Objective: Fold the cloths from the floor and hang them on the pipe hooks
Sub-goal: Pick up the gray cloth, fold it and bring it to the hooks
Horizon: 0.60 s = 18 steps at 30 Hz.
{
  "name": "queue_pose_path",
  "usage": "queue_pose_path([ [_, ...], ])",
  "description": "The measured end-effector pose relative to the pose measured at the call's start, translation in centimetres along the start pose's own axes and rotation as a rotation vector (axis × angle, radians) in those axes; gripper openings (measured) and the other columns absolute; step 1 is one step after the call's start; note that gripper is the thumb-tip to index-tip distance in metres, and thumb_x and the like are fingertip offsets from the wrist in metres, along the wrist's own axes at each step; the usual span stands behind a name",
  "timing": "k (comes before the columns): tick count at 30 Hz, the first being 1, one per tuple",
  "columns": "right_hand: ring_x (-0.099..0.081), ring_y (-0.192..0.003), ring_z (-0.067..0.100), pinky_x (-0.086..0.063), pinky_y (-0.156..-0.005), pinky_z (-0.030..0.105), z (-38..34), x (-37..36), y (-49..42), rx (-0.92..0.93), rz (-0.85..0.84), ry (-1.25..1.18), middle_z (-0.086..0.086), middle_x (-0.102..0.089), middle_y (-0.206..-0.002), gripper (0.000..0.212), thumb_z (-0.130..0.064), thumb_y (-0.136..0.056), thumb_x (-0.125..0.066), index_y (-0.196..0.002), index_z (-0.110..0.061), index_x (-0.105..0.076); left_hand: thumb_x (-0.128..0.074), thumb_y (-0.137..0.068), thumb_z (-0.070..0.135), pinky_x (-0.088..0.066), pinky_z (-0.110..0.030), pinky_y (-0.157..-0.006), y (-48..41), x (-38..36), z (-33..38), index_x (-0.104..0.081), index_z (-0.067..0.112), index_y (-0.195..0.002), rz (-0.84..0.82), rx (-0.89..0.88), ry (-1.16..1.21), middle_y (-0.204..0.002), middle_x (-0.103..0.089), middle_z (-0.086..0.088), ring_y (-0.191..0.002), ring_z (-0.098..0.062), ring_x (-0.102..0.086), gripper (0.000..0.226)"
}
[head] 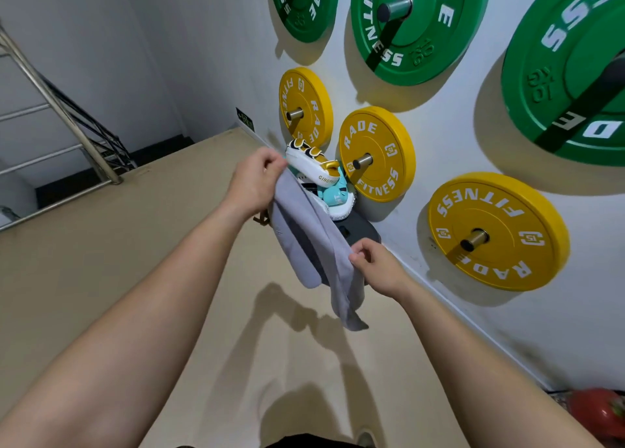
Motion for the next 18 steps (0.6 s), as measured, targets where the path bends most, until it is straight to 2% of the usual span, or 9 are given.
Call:
queue_pose_path([
  [2, -0.053, -0.064, 0.014, -0.051, -0.069, 0.038, 1.7, 0.2, 0.1, -0.057, 0.008, -0.045, -0.006, -0.057, -0.067, 0.020, -0.010, -0.096, -0.043, -0.082, -0.019, -0.055, -0.050, -0.100, 0.021, -0.043, -0.033, -0.084, -0.2, 2.2, -1.6, -0.061, 0.018, -0.094, 0.103, 0.072, 0.022, -0.098, -0.063, -0.001, -0.094, -0.020, -0.056, 0.013],
  [4, -0.053, -0.064, 0.019, -0.051, -0.066, 0.033, 2.3, 0.0, 0.4, -0.111, 0.012, -0.175, 0.003, -0.054, -0.071, 0.020, -0.004, -0.097, -0.039, -0.086, -0.012, -0.054, -0.048, -0.101, 0.021, -0.044, -0.034, -0.085, 0.1, 2.9, -2.8, -0.059, 0.017, -0.093, 0.129, 0.119, 0.028, -0.096, -0.062, -0.001, -0.094, -0.021, -0.056, 0.015],
  [8, -0.052, -0.063, 0.017, -0.044, -0.061, 0.026, -0.5, -1.1, -0.5, -0.050, -0.005, -0.214, 0.004, -0.052, -0.071, 0.012, -0.012, -0.095, -0.051, -0.092, -0.013, -0.063, -0.052, -0.101, 0.024, -0.044, -0.031, -0.079, 1.2, -0.3, -2.2, -0.064, 0.019, -0.091, -0.055, 0.096, 0.053, -0.089, -0.064, 0.002, -0.086, -0.015, -0.057, 0.016],
  [10, -0.055, -0.068, 0.009, -0.045, -0.066, 0.023, -3.8, -2.7, -1.3, 0.053, -0.060, -0.227, -0.003, -0.059, -0.076, 0.013, -0.018, -0.094, -0.059, -0.102, -0.016, -0.069, -0.058, -0.099, 0.026, -0.045, -0.030, -0.077, 1.4, -2.1, -1.2, -0.064, 0.027, -0.087, -0.165, 0.044, 0.054, -0.084, -0.064, 0.010, -0.080, -0.008, -0.056, 0.014],
  [12, -0.057, -0.074, -0.001, -0.045, -0.072, 0.016, -7.1, -3.8, -2.0, 0.161, -0.083, -0.243, -0.011, -0.065, -0.083, 0.014, -0.022, -0.092, -0.064, -0.104, -0.018, -0.069, -0.062, -0.096, 0.026, -0.047, -0.030, -0.076, 1.7, -3.0, -0.5, -0.064, 0.032, -0.083, -0.230, -0.001, 0.025, -0.080, -0.064, 0.013, -0.076, -0.006, -0.056, 0.014],
  [15, -0.053, -0.071, 0.007, -0.043, -0.066, 0.025, -10.7, -5.5, -2.6, 0.245, -0.119, -0.206, -0.006, -0.064, -0.078, 0.014, -0.028, -0.089, -0.066, -0.089, -0.014, -0.067, -0.064, -0.095, 0.026, -0.048, -0.033, -0.075, 2.0, -2.7, -0.4, -0.067, 0.029, -0.083, -0.251, -0.015, 0.002, -0.075, -0.063, 0.013, -0.072, -0.006, -0.055, 0.012],
  [18, -0.050, -0.068, 0.013, -0.041, -0.063, 0.031, -11.4, -6.8, -3.2, 0.238, -0.115, -0.096, 0.006, -0.063, -0.075, 0.014, -0.019, -0.089, -0.064, -0.084, -0.006, -0.062, -0.064, -0.095, 0.027, -0.048, -0.032, -0.072, 2.3, -1.1, -1.0, -0.068, 0.028, -0.084, -0.240, 0.013, -0.014, -0.075, -0.065, 0.006, -0.070, -0.009, -0.055, 0.012],
])
Point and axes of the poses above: each hand's wrist, its own y-axis away from the middle knuckle, its own x-axis out of the back of the hand, z = x × y, the point moved 10 cm from there along -y, towards the middle knuckle
